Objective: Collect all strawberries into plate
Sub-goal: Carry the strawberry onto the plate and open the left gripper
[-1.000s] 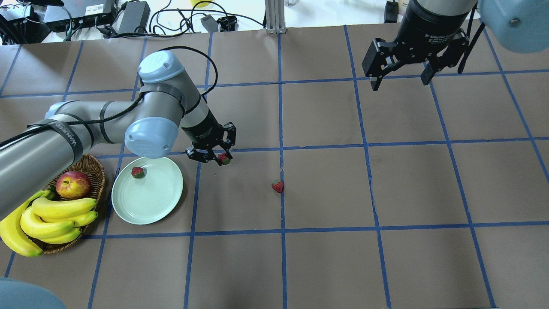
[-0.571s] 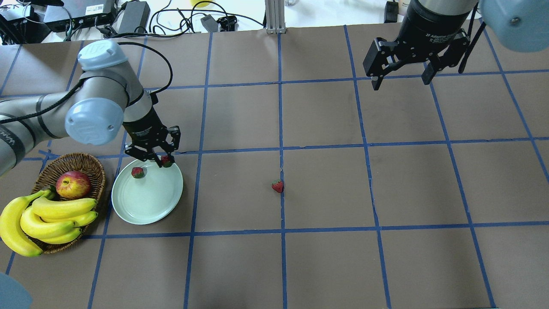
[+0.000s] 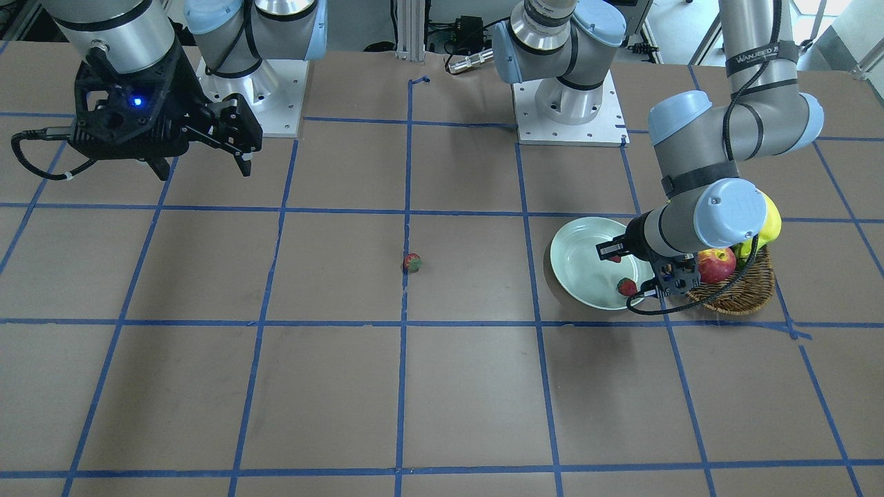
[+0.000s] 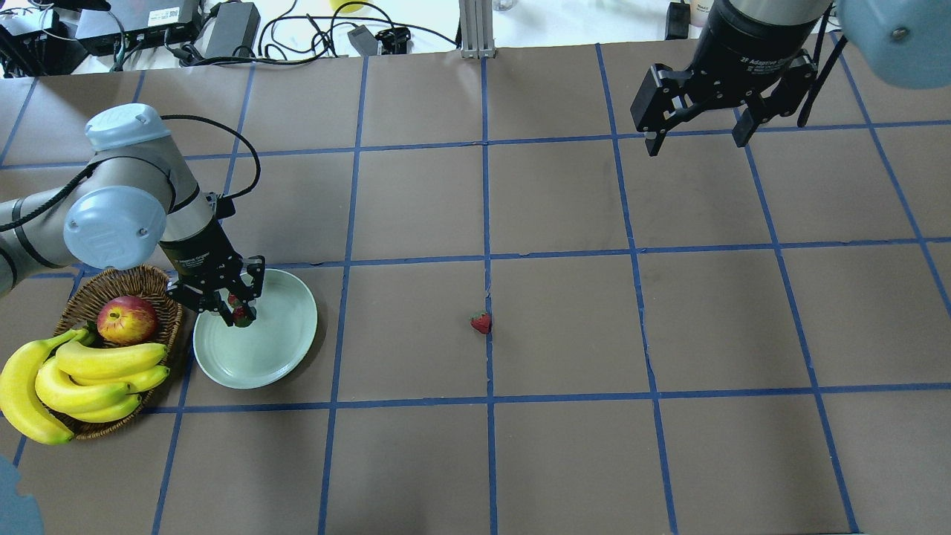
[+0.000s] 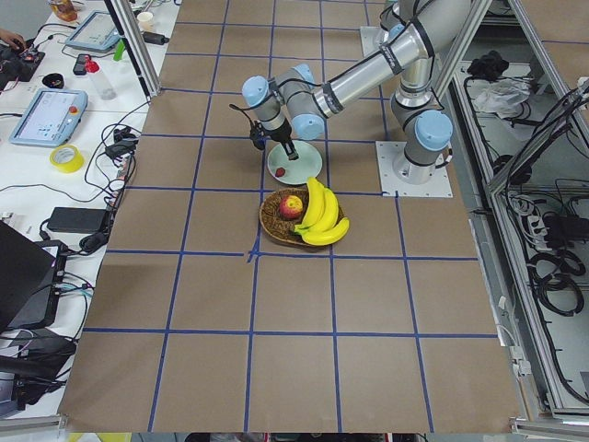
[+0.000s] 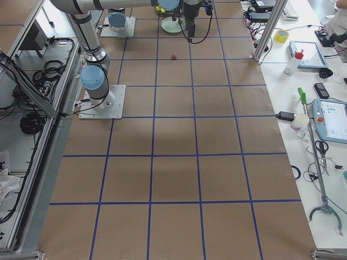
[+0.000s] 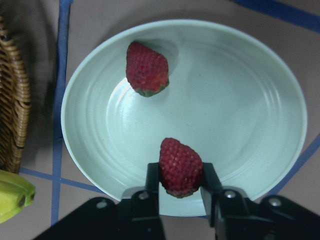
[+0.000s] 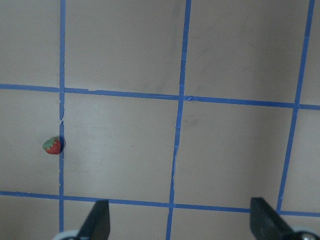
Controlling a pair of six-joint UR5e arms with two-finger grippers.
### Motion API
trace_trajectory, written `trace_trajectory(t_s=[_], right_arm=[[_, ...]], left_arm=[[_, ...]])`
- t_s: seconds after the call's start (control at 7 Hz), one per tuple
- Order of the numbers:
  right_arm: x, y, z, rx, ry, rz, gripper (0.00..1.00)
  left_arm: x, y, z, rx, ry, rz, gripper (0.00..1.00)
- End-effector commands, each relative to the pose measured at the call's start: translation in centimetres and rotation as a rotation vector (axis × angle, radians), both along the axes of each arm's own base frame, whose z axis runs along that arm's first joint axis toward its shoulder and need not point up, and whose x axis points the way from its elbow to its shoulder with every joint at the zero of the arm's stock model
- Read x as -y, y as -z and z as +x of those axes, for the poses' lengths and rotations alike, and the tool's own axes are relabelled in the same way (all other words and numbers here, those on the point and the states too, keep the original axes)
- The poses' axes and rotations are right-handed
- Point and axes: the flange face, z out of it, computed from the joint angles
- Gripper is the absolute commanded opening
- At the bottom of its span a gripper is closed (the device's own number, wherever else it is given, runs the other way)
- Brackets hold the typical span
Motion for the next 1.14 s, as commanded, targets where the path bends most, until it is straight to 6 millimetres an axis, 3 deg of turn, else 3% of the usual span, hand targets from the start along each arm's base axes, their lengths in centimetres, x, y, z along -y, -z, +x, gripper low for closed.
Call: trace_trajectory(t_s=[0.0,0.29,0.43,0.57,0.71,0.86,1.0], right_arm=[[-0.1,0.0,0.0,0.001,-0.001,0.001,1.00],[0.0,0.0,-0.1,0.001,0.002,0.000,1.00],[0.0,-0.1,-0.1,0.001,0.001,0.000,1.00],[-0.2,-0.5,-0.1,-0.002,0.001,-0.008,1.00],[-0.4,-0.6,0.0,0.002,-0.002,-0.008,1.00],[-0.4,-0.6,0.0,0.016,-0.001,-0.008,1.00],[-0.4,-0.6,0.1,0.016,-0.002,-0.008,1.00]], left_arm=[[0.0,0.0,0.0,-0.005,-0.010,-0.001,1.00],[0.5,-1.4,-0.2,0.000,-0.002,-0.032,1.00],[1.8,-3.8,-1.0,-0.023,-0.003,-0.095,1.00],[3.1,-6.1,-4.0,-0.120,-0.004,-0.167,1.00],[2.8,-7.0,-8.1,-0.134,0.045,-0.182,1.00],[2.0,-7.0,-13.4,-0.135,0.137,-0.189,1.00],[1.2,-6.0,-18.4,-0.102,0.089,-0.192,1.00]])
